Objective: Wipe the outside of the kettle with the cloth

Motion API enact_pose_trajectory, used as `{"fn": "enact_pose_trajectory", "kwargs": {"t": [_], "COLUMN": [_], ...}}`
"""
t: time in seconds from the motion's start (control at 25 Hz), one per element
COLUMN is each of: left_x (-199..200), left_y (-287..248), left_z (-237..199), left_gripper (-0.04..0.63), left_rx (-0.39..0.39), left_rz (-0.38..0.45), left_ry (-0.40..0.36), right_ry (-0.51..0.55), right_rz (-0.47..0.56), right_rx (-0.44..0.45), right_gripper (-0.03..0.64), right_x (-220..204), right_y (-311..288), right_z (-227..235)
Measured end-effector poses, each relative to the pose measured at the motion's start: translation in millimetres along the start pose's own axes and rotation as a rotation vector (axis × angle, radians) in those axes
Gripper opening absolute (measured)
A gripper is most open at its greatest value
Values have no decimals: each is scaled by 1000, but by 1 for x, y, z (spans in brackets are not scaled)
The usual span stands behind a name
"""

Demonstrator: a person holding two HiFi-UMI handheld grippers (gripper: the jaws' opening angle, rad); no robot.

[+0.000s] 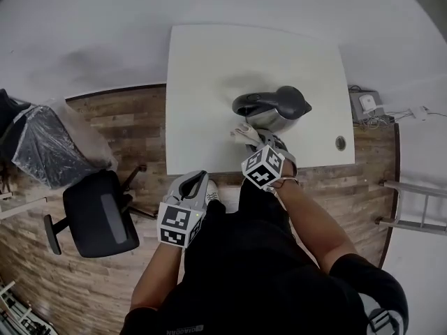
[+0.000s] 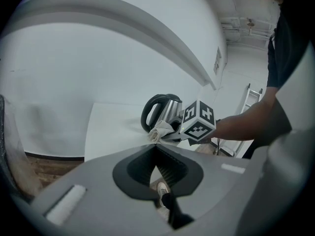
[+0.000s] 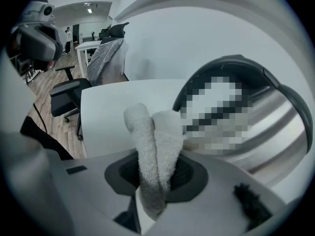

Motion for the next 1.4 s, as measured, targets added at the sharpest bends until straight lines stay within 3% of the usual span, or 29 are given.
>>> {"fn": "enact_pose_trajectory", "kwargs": {"t": [0.2,0.28,0.32,0.4,0.48,0.56,0.68,0.92,1.4], "left_x": [14,24,30,43,55,63,68,70,72], "left_y": [-5,-8,-11,-17,-24,-29,-22,-16,-24], "left_z": [-4,-2,2,13,26,40,55,62,63], "left_gripper": [8,8,8,8,8,8,8,8,8], "left_rx": [-9,-19,-25,-30,-50,-82,-101,-121,-134], "left_rz": [-4,-2,1,11,21,33,48,51,0], "left_ry": [64,54,32,-62,-145,-180,-229,-242,-278], "right_ry": [-82,-193,-307,-646,-918,-1073,-1198,-1463,-1605], "right_rz": [132,249,340,567,754,907,1049,1128,1089], "right_rx": [4,34,71,179,229,212,200,299,232], "right_gripper": [98,98,98,98,98,98,98,98,98], "right_x": [11,16,18,14,4,-10,-23,-52,-115], "right_y": [39,64,80,114,143,168,183,172,129], "right_z": [-4,-2,1,16,35,59,83,100,91]}}
Point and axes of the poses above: the fingertips, and each gripper's own axes: y backward along the fingers, z to its right, x out of its top, the point moved 2 cm from there along y, backward along the fingers, and after that the axes turned 4 degrees about x, right-handed, at the moved point
